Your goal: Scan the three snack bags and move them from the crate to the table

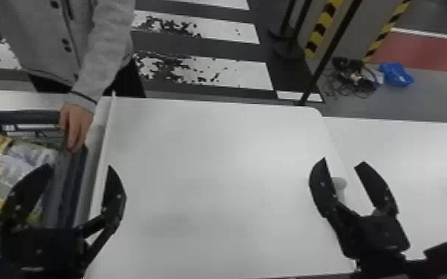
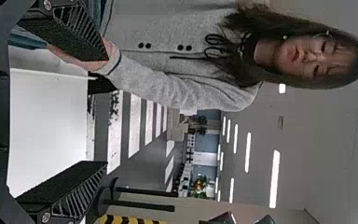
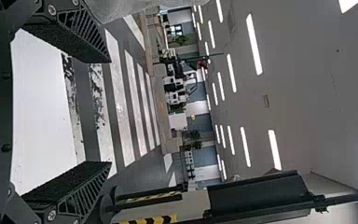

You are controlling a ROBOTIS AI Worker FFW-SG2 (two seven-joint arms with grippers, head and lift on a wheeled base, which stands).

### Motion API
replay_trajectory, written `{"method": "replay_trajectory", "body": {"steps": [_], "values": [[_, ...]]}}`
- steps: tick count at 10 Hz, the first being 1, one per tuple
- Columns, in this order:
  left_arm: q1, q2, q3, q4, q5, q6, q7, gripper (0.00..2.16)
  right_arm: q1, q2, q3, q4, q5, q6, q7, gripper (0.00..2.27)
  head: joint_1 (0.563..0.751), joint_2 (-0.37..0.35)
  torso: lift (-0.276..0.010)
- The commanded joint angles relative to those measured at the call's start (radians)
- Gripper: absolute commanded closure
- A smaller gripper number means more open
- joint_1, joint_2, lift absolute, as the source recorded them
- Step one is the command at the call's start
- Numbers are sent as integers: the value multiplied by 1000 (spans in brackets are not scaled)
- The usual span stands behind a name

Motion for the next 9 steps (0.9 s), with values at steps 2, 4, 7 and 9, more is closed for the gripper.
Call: {"method": "replay_trajectory", "body": {"steps": [2, 4, 7, 9], "values": [[-2, -1, 7, 3, 0, 1, -6, 87, -2, 3, 1, 1, 0, 0, 2, 113, 695, -196, -62], [-2, -3, 39, 1, 23, 1, 8, 80, -13, 3, 4, 15, 2, 3, 2, 113, 695, -187, -62], [32, -32, 200, -9, 155, 1, 16, 87, -22, -2, 14, 38, 2, 3, 2, 113, 695, -121, -62], [46, -84, 357, 15, 267, 1, -10, 87, -22, 0, 21, 46, 5, 0, 5, 113, 695, -8, -62]]}}
